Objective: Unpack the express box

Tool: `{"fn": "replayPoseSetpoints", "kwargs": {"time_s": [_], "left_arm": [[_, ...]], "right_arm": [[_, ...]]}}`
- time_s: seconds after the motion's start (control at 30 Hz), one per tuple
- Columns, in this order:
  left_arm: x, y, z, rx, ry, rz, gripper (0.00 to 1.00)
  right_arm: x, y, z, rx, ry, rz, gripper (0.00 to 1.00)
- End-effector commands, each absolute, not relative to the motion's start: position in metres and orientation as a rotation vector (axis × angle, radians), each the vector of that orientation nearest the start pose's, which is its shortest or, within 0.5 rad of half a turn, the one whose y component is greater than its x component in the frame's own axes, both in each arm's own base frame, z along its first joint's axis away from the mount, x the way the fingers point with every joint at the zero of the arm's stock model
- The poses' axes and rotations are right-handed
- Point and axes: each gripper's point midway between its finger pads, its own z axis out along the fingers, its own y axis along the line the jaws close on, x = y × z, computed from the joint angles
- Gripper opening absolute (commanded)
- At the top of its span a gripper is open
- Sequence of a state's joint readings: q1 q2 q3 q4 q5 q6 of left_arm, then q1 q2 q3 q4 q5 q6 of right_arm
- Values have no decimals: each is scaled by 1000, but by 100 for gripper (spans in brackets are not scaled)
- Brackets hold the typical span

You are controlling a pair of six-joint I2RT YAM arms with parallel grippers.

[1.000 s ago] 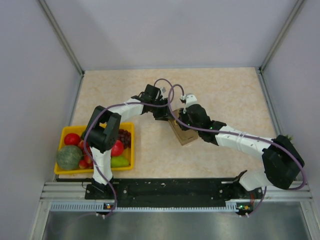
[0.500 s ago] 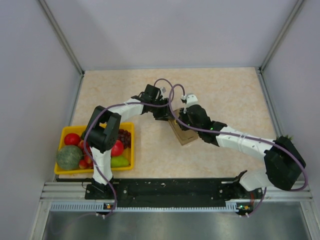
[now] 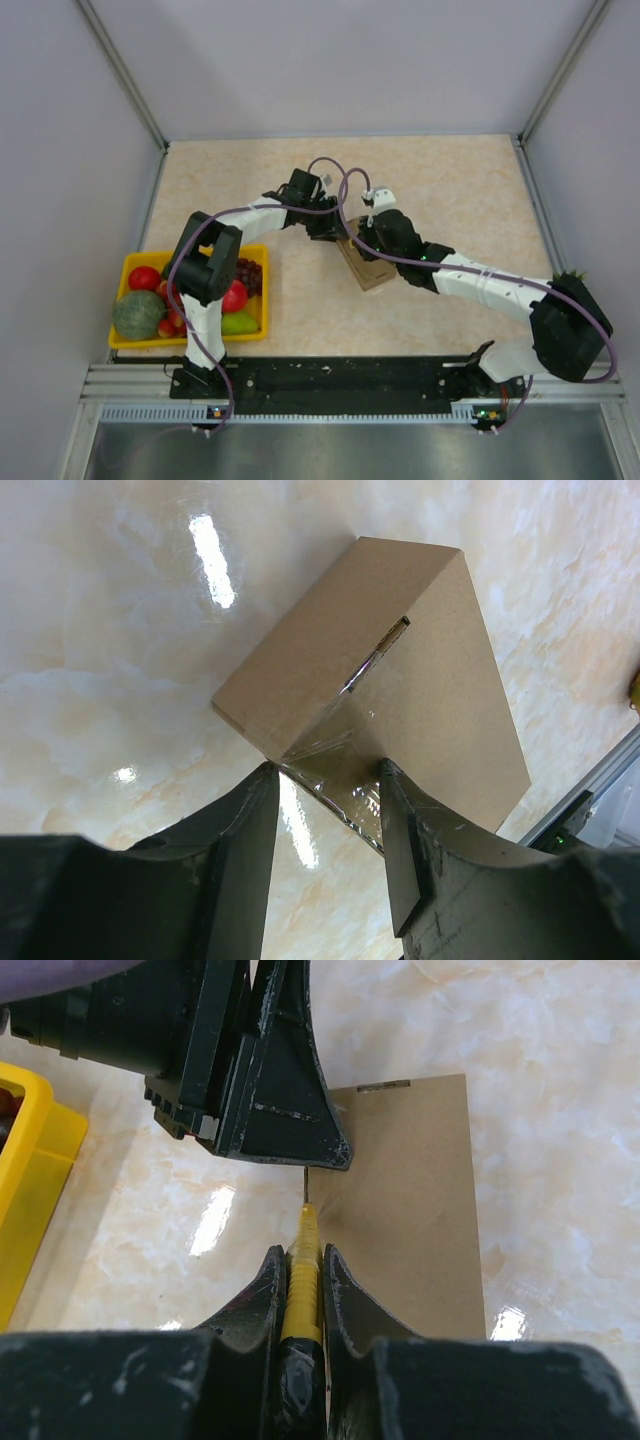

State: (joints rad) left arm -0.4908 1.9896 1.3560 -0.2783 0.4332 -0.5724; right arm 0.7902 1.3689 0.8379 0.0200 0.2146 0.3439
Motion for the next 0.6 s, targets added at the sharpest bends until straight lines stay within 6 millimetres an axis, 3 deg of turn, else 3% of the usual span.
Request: {"fn": "replayPoseSetpoints", "kwargs": {"time_s": [0.0,0.57], "left_arm": [[360,-288,31,97,2712,-838,47],[363,-288,33,92,2705,-840,46]], "right_arm": [[304,289,159,-337,2037,539,0],[304,291,141,-380,2091,495,0]]}}
